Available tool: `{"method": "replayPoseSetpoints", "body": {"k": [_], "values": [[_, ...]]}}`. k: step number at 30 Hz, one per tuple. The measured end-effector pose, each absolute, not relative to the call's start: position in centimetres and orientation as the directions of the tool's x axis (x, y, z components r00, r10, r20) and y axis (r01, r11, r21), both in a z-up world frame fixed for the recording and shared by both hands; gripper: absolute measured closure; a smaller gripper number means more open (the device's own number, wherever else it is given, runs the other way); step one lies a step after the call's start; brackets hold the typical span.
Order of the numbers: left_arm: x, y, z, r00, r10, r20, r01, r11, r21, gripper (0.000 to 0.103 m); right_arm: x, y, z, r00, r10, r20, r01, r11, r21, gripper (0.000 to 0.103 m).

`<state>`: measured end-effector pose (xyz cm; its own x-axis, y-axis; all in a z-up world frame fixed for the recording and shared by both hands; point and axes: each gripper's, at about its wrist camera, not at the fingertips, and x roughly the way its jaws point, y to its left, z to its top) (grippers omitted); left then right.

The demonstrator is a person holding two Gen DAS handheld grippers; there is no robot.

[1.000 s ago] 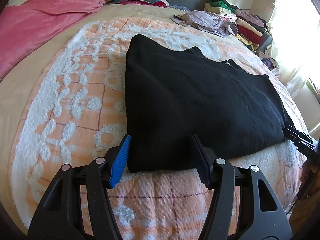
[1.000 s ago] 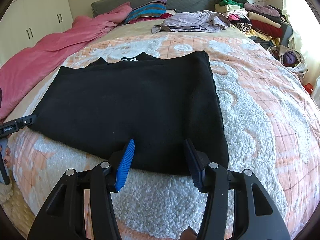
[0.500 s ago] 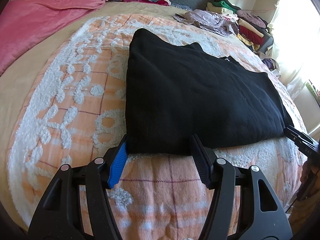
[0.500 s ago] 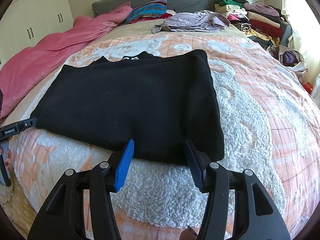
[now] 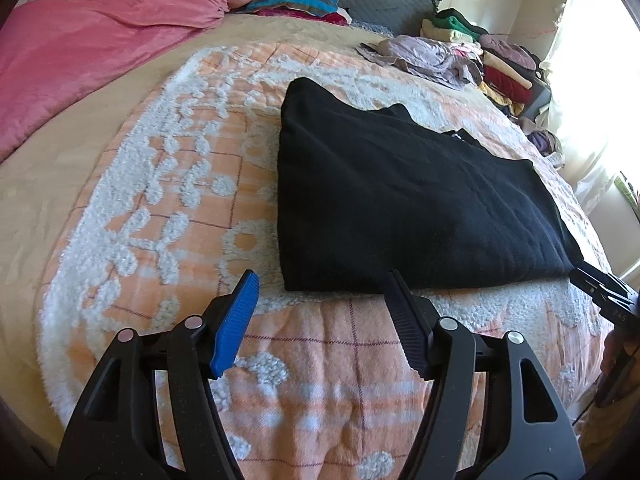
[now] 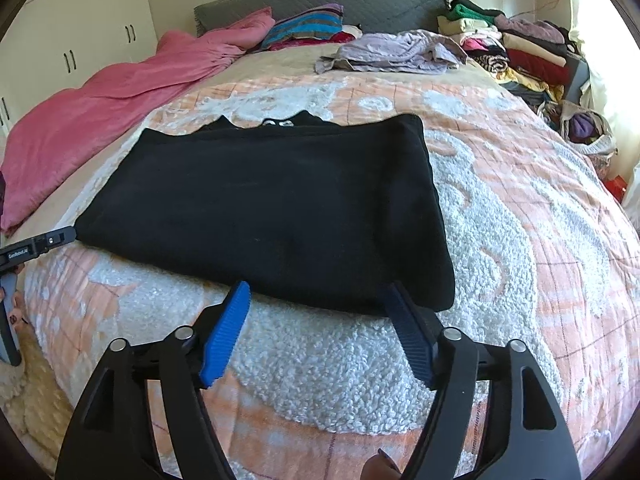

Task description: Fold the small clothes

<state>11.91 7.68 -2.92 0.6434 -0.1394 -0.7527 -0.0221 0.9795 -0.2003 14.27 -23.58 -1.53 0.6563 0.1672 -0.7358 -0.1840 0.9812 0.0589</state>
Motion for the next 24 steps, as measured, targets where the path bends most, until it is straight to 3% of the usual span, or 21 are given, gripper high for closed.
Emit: {"method": "replayPoseSetpoints", "body": {"k": [3,6,7,12,24], "values": [[11.5,7.8,-2.5,0.651,-0.131,-0.748,-0.029,0.980,-0.197,0.034,13.9,-23.2,-1.0,0.670,0.164,-0.725,-0.185,0.981,0.051,0.017],[11.1,7.8,-2.3,0.654,-0.121,-0.747,-0.033,0.982,-0.188,0.024,13.6,-22.7,-0.4,0.680,0.172,-0.713,-0.194,0.980,0.051,0.016],[11.1,7.8,-2.2,0.654,-0.118,-0.747,-0.034,0.982,-0.186,0.022,13.5,-22.6,-0.2,0.683,0.171,-0.710,-0.195,0.980,0.049,0.009],[10.7,8.1,-1.9,0.655,-0.113,-0.747,-0.045,0.981,-0.188,0.012,13.1,-21.7,0.5,0.695,0.185,-0.695,-0.215,0.976,0.044,0.007],[9.9,9.4,-0.8,0.675,-0.071,-0.734,-0.081,0.982,-0.170,0.010,13.1,-18.9,2.1,0.707,0.225,-0.670,-0.274,0.961,0.034,0.006]]}}
